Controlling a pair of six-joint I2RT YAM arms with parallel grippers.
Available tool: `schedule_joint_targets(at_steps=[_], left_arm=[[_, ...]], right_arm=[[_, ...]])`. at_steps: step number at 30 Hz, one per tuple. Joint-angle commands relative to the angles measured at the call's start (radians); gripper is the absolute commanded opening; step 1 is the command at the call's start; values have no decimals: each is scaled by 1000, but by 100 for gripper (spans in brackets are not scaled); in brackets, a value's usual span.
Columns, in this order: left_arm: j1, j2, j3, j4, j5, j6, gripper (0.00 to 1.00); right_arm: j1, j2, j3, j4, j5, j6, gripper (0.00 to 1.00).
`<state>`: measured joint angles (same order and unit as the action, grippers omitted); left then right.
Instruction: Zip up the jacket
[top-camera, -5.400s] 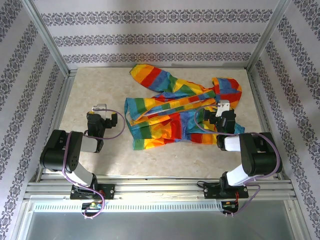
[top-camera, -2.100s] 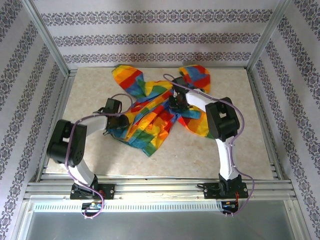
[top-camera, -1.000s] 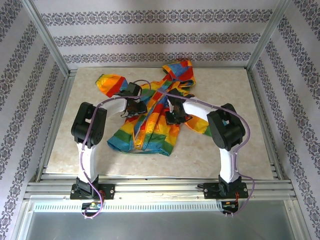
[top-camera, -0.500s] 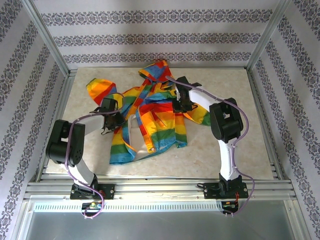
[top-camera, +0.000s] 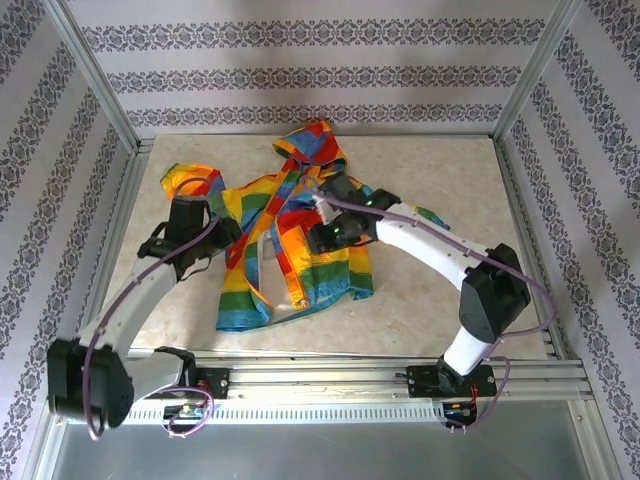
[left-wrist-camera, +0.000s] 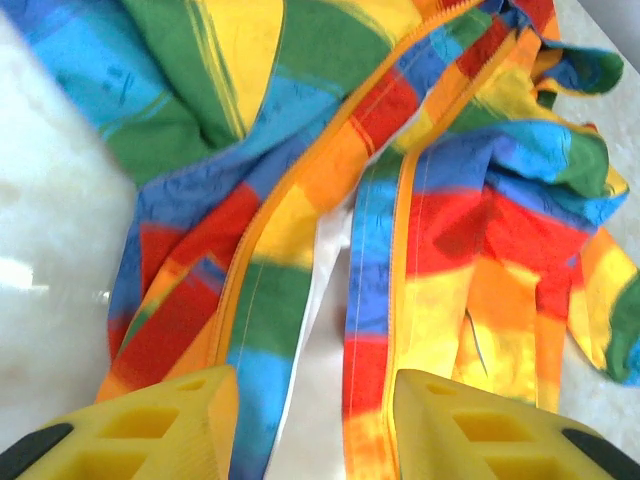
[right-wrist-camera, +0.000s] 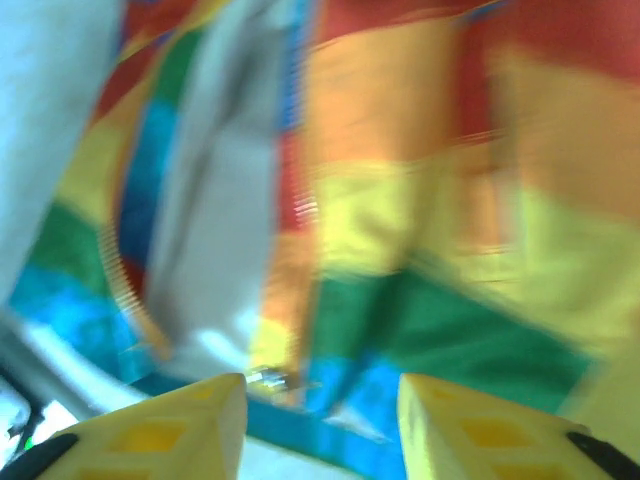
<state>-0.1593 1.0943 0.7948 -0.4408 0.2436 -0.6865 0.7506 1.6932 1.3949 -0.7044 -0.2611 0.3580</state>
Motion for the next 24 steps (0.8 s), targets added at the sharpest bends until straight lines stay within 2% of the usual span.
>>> schedule_joint_targets(at_steps=[1,5,9,14,22,24], left_arm=[[-16,-114,-96,-190,50,-35,44],[-19,-309,-191,-290,80,-73,44],[-21,-474,-254,-351,115,-129,44],[-22,-541,-274,-374,146,-141,45],[-22,-482,-278,-327,191,-102,46],[-22,-475,-285,-305,198,-100,45]], right_arm=[[114,58,-17,91,-136,62,50],[221,184,67,103,-153,77,59],[263,280,104,133,-132,112,62],[275,367,146,155,-125,139,62],[277,416,185,205,-126,135,50],[277,433,200,198,-136,132,42]])
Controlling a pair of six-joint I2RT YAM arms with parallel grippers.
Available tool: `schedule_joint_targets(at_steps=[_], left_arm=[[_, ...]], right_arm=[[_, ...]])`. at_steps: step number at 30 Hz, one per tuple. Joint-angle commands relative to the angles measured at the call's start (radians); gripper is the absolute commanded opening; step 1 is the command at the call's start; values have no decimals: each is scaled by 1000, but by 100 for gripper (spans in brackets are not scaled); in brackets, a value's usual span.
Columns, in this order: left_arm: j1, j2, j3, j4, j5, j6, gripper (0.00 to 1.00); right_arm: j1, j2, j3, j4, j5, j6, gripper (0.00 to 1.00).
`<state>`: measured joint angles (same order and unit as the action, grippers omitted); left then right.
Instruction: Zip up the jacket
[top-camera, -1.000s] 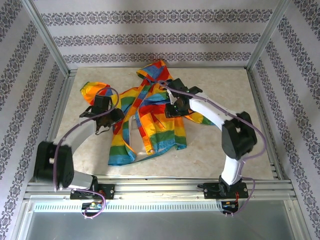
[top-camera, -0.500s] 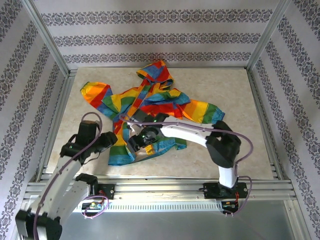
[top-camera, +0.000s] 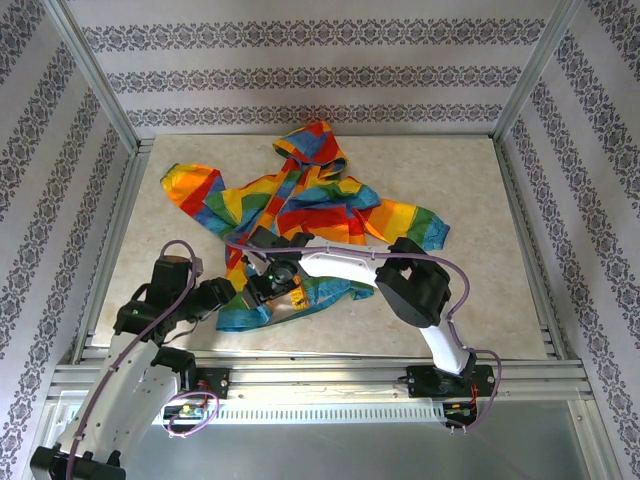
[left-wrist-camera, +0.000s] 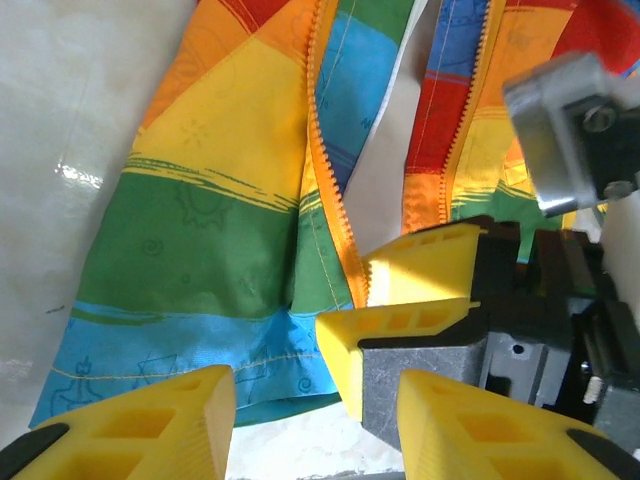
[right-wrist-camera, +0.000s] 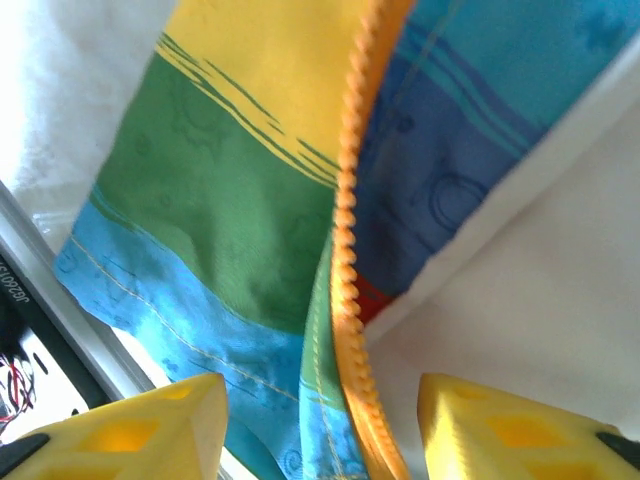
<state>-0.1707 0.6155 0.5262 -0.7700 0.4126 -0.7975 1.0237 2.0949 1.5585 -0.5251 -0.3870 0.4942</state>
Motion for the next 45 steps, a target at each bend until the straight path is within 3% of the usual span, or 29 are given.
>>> schedule_joint_targets(at_steps=[1,5,8,18,27,45], left_arm=[[-10,6,-19,33,29,12,46],[-10,9,-28,51,44,13,45],[-11,13,-28,71,98,25,42],[-46,27,-85,305,272,-6,35],[-159,56,-159,582,228,-120,35],[-176,51,-305,805,116,-202,37]], right_arm=[[4,37,41,12,-12,-4,37],[3,-1,-4,31,-6,12,10],[-8,-70,-75,84,6,46,0],[-87,-276,-357,464,0,296,0],[-155,-324,-469,643,-36,420,0],[-151,-290,-524,815,-123,563,0]])
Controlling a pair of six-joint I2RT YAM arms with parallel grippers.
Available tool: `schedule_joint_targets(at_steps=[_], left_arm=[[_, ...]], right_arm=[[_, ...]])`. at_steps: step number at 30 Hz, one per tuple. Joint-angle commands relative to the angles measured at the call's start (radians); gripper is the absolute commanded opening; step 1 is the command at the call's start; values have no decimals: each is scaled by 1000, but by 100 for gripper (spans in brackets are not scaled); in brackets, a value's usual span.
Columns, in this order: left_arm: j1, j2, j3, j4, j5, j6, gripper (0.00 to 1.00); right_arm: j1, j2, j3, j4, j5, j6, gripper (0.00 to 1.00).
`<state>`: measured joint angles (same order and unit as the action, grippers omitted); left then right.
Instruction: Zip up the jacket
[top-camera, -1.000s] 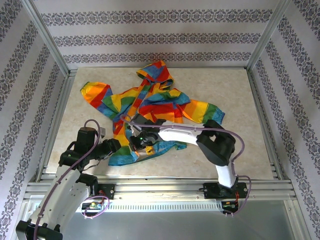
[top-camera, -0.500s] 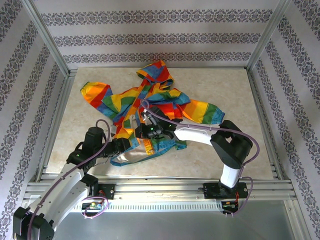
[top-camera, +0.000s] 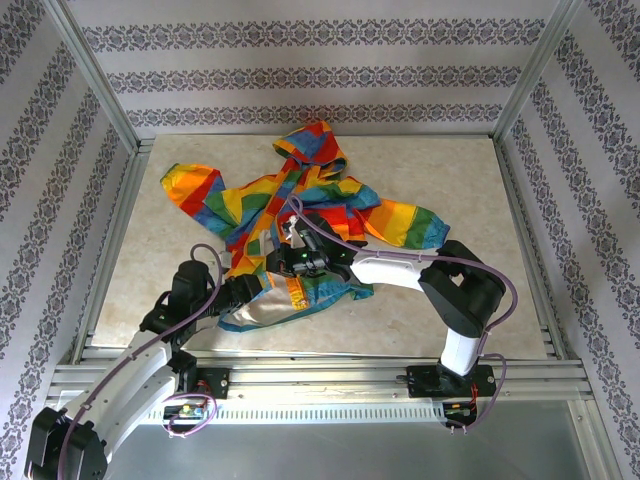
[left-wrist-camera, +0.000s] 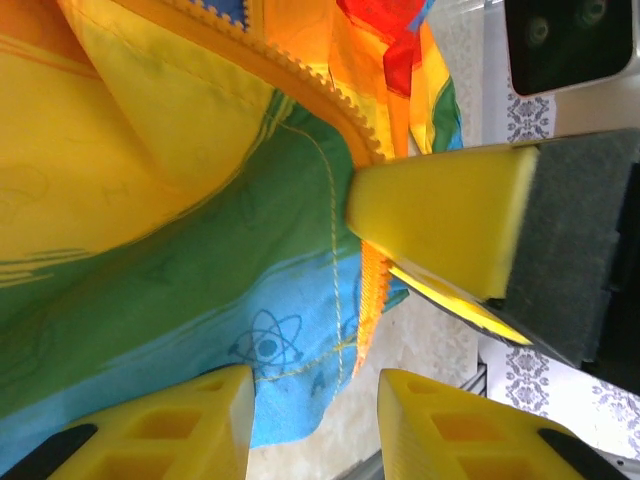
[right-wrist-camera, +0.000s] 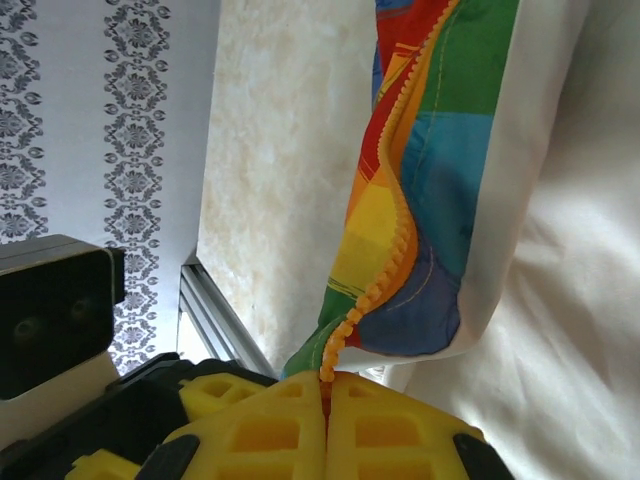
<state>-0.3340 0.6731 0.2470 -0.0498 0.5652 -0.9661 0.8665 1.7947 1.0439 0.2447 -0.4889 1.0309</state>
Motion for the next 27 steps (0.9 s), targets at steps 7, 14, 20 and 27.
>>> schedule_joint_targets(at_steps=[7,14,20,27], left_arm=[[-12,-19,-69,223,-12,-93,38],[-12,-35,-102,286,-10,-131,39],[-12,-39,-112,300,-9,-147,32],[-11,-42,-118,309,8,-155,18]], right_arm=[[21,26,-16,69,-27,51,0],[24,32,-23,86,-23,77,0],[27,33,-34,100,-25,92,0],[34,20,-36,79,-15,79,0]])
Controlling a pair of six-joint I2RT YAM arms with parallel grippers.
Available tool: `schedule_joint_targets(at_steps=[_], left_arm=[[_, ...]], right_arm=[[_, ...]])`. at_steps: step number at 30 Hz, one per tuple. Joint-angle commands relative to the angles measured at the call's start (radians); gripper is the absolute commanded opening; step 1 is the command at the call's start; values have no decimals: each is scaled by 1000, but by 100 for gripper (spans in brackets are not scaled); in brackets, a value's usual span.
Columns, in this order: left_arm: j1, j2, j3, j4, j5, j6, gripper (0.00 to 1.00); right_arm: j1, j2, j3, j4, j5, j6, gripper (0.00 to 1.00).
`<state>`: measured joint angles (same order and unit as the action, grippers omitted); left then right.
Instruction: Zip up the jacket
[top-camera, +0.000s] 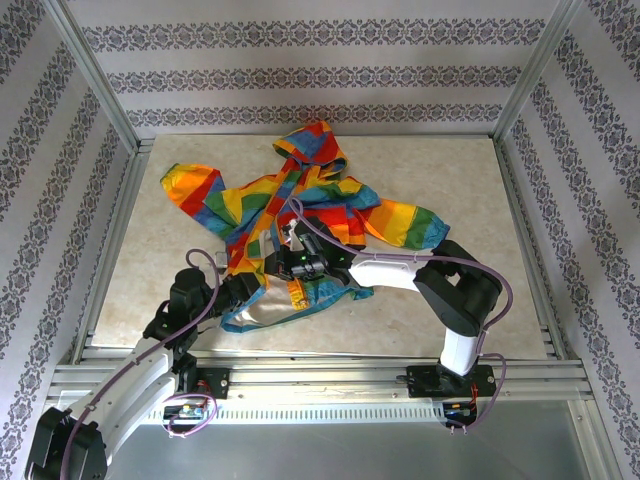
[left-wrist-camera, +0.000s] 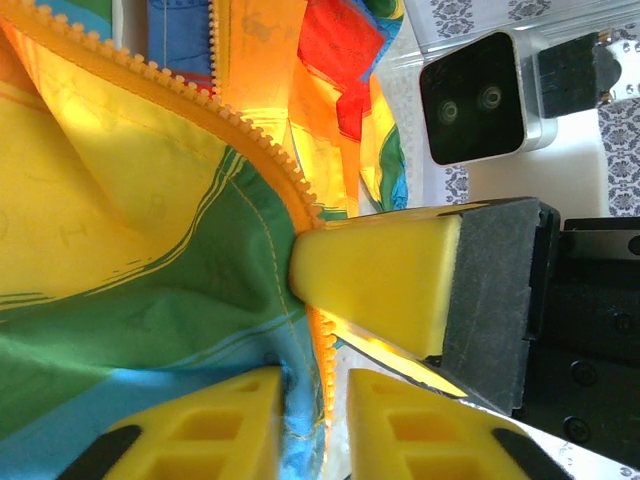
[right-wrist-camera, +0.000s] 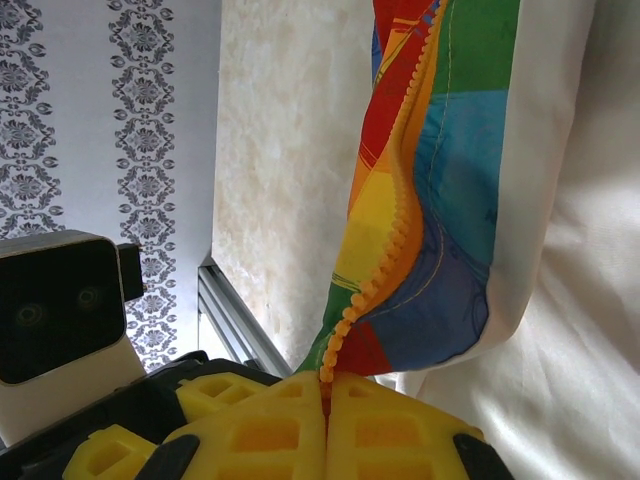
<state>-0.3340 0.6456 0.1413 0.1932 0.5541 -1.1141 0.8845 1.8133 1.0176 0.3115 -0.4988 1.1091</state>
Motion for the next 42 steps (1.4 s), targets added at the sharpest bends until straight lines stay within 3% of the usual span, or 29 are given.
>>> schedule_joint_targets(at_steps=[1,4,12,15,20,24,31,42], left_arm=[[-12,-17,-14,68,20,-10,14],[-13,-30,-19,67,17,-16,0],[-12,-82,-19,0,1,-6,0],[-13,-95,-16,-30,-5,-6,0],[-13,-119,-11,-131,-31,15,0],[-12,-113,14,-204,-43,61,0],[-12,-117,39,-287,-57,90,0],[-11,-137,19,-288,-70,85,0]], right_arm=[[16,1,-9,11,-5,-1,0],[17,-6,-6,1,1,-10,0],[4,-56,-11,-77,38,-73,18],[-8,-86,-19,-129,55,-103,32],[-24,-128,11,-402,127,-278,43],[-28,-149,10,-565,214,-396,43],[-48,-106,-27,-591,206,-435,33],[-44,-39,-5,-633,259,-465,39]])
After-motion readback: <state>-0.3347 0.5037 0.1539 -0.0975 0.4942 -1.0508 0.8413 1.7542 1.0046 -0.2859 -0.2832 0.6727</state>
